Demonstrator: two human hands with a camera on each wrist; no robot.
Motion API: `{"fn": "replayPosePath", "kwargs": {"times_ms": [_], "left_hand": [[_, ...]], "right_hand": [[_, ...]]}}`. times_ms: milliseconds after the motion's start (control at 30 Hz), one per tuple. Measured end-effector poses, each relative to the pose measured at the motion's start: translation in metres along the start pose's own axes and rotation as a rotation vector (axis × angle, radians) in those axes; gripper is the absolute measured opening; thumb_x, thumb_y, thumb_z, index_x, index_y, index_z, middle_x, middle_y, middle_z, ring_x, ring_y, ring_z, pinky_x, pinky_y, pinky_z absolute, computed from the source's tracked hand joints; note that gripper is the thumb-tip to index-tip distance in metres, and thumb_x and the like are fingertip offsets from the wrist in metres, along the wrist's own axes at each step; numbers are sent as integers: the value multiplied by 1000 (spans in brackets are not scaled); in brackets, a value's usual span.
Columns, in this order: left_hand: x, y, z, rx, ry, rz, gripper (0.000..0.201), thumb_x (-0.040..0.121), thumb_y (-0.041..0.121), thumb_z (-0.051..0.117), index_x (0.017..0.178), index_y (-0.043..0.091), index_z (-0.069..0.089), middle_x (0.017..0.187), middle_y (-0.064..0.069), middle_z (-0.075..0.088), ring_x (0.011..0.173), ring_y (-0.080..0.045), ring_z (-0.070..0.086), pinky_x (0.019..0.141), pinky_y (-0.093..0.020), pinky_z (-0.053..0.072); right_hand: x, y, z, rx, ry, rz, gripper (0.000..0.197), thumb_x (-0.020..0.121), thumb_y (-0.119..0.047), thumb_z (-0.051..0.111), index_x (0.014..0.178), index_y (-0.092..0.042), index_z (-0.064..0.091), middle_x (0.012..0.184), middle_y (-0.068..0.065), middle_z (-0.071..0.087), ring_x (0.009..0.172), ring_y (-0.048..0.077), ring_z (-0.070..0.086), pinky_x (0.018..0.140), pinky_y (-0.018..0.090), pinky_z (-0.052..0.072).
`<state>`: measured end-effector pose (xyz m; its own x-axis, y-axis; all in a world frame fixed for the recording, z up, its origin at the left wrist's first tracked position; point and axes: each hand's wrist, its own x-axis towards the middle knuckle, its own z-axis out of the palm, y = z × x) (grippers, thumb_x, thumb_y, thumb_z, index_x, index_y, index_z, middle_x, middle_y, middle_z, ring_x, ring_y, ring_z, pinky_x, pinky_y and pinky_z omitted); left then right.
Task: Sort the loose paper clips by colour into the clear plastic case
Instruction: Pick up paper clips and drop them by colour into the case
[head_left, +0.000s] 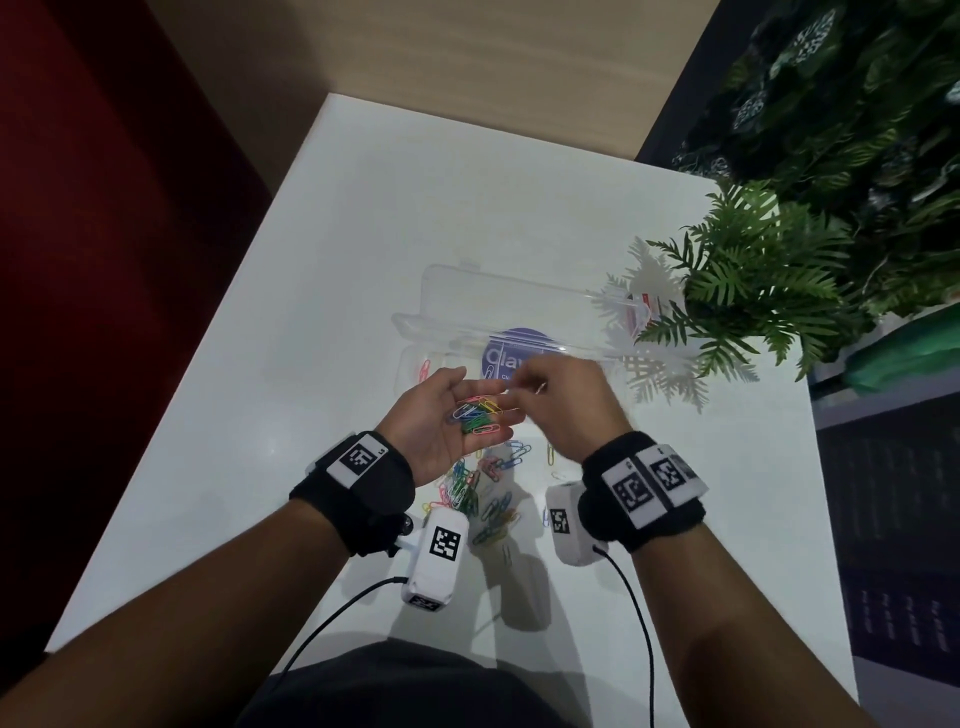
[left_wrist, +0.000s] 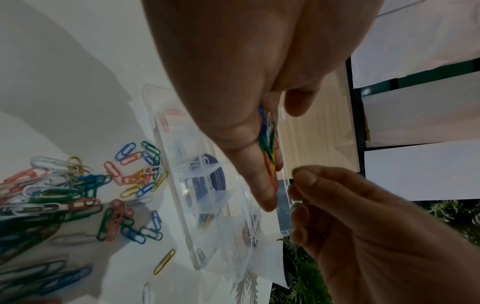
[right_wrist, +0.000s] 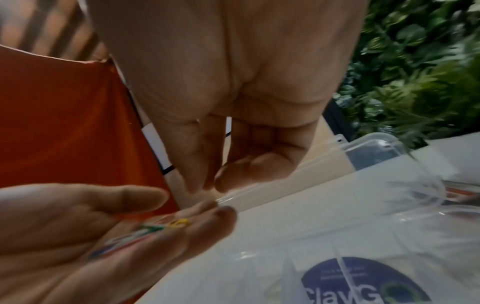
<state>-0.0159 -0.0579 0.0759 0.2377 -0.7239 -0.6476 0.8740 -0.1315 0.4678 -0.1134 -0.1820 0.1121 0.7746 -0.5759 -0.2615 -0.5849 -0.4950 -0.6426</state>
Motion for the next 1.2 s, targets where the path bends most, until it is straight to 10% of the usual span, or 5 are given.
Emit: {"fn": "replayPosePath", "kwargs": {"times_ms": [367, 767, 967, 1067, 1200], "left_hand": [[-7, -9, -6, 44, 32, 5, 44, 102, 26, 31, 108, -7, 60, 100, -18, 64, 84, -26, 63, 72, -35, 59], [-7, -7, -6, 34, 13, 1, 50, 101, 27, 31, 122, -11, 55, 101, -21, 58, 90, -29, 62, 80, -38, 58], [-6, -6, -3, 42, 5, 12, 51, 102, 29, 29, 120, -10, 56, 113, -26, 59, 97, -32, 63, 91, -42, 54], [-6, -5, -2, 49, -8, 9, 53, 101, 28, 27, 122, -12, 55, 115, -27, 57, 102, -33, 58, 90, -42, 55], [-7, -3, -1, 58, -16, 4, 52, 102, 28, 27, 120, -10, 56, 104, -25, 63, 90, -30, 65, 74, -34, 58]], "right_hand": [[-20, -6, 44, -205, -47, -38, 13, 88, -15, 50, 86, -14, 63, 93, 7, 58, 85, 23, 57, 74, 39, 51], [-24, 1, 28, 74, 48, -3, 11, 85, -4, 50, 79, -12, 54, 65, -5, 55, 53, 2, 49, 46, 11, 37], [-29, 4, 23, 278, 15, -61, 29, 86, 1, 50, 82, -21, 68, 87, -5, 66, 87, 11, 67, 81, 30, 54], [-29, 5, 22, 185, 3, -87, 19, 87, -3, 56, 90, -14, 71, 81, -17, 56, 77, -5, 56, 68, 7, 42], [-32, 4, 23, 196, 4, -114, 19, 81, -8, 67, 94, -21, 73, 72, -18, 55, 66, -13, 50, 60, 4, 37]]}}
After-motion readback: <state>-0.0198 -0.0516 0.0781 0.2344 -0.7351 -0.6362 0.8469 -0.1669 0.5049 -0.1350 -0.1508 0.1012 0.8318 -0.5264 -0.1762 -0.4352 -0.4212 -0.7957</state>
